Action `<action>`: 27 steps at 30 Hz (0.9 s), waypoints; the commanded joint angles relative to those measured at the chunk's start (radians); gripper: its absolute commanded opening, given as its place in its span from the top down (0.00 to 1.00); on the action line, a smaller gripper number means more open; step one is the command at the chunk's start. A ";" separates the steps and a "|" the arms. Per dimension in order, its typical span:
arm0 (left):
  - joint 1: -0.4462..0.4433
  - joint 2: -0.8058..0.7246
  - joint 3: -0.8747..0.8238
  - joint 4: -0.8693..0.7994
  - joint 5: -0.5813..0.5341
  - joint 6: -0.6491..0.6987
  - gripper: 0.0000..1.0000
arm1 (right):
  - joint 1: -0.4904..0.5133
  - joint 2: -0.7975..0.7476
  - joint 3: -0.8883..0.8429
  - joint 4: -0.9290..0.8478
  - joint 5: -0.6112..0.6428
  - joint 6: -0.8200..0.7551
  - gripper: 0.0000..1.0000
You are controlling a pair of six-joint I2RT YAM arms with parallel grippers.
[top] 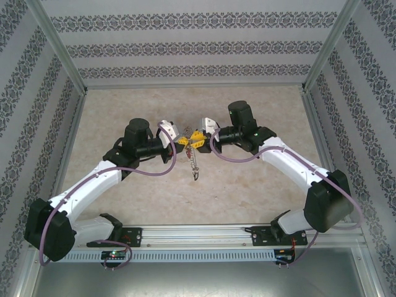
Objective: Put the keys on the keyring
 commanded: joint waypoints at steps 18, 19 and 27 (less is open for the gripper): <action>0.002 0.069 -0.036 0.196 -0.169 -0.174 1.00 | -0.032 -0.243 -0.148 -0.009 0.265 0.182 0.44; 0.003 0.069 -0.041 0.203 -0.177 -0.182 1.00 | -0.030 -0.250 -0.153 -0.009 0.264 0.198 0.44; 0.000 0.076 -0.047 0.232 -0.200 -0.237 1.00 | 0.050 -0.144 -0.100 -0.062 0.413 0.186 0.42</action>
